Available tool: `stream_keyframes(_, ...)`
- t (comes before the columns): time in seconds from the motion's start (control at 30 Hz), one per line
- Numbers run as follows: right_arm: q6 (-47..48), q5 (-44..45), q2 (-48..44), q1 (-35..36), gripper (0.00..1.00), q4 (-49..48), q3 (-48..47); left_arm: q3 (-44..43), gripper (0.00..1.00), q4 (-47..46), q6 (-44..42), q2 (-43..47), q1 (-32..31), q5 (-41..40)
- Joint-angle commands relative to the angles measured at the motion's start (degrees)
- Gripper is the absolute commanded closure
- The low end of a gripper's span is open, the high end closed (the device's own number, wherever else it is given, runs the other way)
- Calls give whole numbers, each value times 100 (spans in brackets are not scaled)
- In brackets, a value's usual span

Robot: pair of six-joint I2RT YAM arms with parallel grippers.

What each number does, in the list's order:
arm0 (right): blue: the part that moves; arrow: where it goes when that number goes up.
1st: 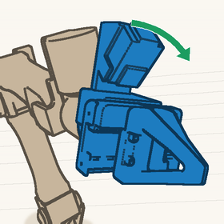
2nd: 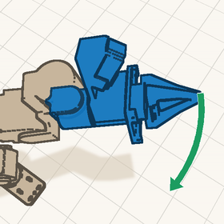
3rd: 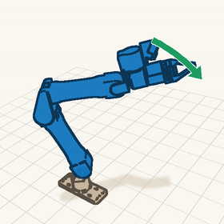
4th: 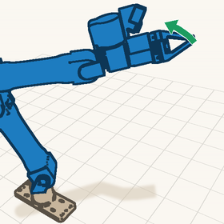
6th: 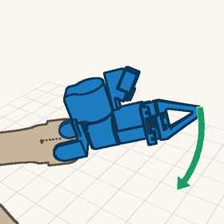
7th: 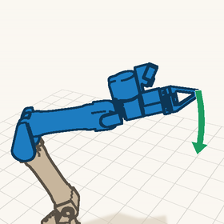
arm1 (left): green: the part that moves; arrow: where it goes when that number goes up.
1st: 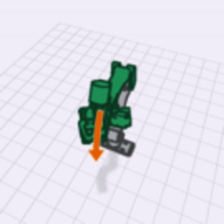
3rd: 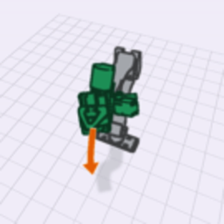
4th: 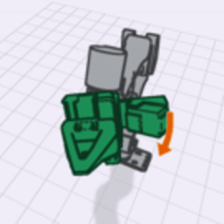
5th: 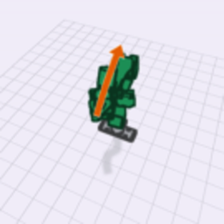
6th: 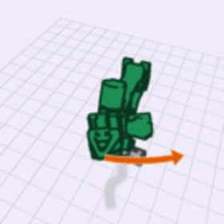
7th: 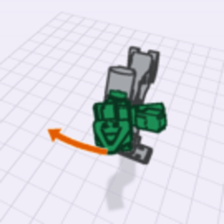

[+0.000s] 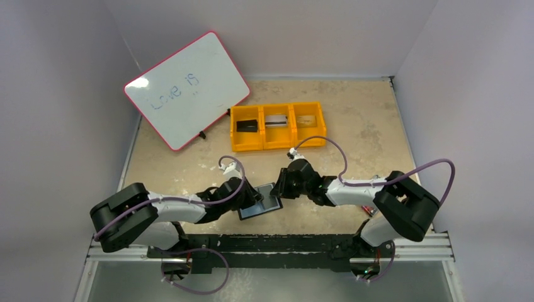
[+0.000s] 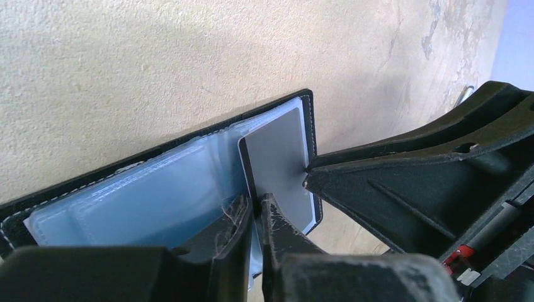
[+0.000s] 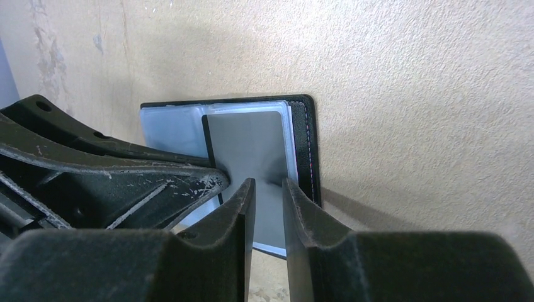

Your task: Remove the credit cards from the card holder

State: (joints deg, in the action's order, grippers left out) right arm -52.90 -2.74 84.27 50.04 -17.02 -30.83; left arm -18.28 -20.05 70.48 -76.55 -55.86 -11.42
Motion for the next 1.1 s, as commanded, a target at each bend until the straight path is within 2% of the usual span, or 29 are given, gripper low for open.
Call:
stream_keyframes(0.0, 50, 116, 138, -7, 75, 374, 78, 95, 95, -34, 58, 119, -34, -229)
stream_keyframes(0.13, 104, 151, 226, -7, 78, 477, 14, 153, 100, 245, -3, 338, -39, -335)
stream_keyframes(0.43, 140, 161, 433, -8, 88, 443, -112, 457, 100, 339, 5, 637, -38, -344)
stream_keyframes(0.83, 206, 301, 573, 5, 90, 660, -249, 557, 100, 1065, -74, 1204, -37, -457)
stream_keyframes(1.07, 494, 254, 475, 42, 92, 718, -453, 547, 100, 1052, -87, 1165, -36, -467)
